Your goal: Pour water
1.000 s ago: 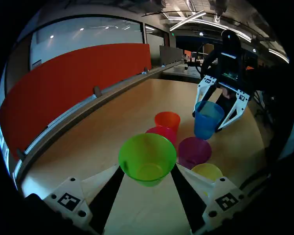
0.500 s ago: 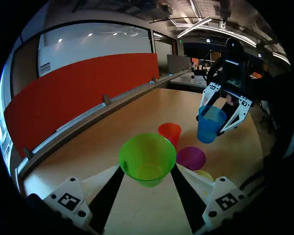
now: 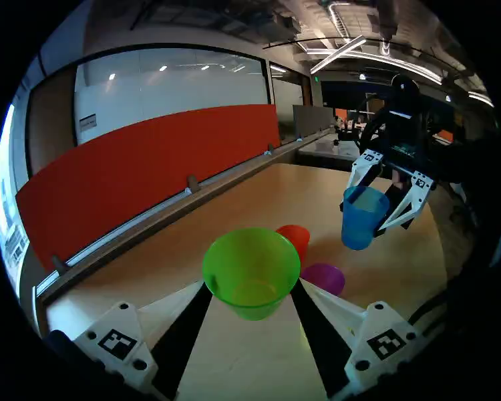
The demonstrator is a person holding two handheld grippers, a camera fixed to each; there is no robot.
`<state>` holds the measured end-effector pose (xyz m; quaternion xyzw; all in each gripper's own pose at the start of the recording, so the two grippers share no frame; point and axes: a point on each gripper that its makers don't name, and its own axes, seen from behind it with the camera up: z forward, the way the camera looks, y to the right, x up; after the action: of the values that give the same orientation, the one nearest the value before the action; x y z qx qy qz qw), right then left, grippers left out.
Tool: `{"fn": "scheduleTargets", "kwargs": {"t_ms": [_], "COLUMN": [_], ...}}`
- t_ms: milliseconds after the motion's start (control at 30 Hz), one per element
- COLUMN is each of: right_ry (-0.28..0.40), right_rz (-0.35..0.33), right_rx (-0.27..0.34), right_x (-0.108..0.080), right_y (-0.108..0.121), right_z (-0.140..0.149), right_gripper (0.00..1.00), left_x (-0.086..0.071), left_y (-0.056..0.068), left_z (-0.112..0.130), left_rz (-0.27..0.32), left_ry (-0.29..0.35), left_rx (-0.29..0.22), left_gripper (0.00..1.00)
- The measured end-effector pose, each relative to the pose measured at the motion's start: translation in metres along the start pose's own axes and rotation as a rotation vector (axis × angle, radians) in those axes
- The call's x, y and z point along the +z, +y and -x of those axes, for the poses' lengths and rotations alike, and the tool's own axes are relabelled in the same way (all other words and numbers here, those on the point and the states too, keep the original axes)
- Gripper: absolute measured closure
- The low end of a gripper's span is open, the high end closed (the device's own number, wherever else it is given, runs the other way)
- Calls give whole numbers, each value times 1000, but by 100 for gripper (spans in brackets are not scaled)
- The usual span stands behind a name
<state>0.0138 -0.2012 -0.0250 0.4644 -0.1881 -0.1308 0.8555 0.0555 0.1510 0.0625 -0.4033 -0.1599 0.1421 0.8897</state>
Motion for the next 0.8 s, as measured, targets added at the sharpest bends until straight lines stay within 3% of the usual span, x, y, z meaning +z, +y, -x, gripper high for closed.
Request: {"fn": "scheduleTargets", "kwargs": {"t_ms": [800], "right_ry": [56], "right_rz": [14], "right_rx": [3], "right_x": [-10], "right_y": [-6], "right_z": [-26], "right_gripper": [12], "left_x": [-26], "left_y": [2], "left_z": [-25], "left_rz": [-30], "left_ry": [114], "left_rx": [-41], "left_gripper": [17]}}
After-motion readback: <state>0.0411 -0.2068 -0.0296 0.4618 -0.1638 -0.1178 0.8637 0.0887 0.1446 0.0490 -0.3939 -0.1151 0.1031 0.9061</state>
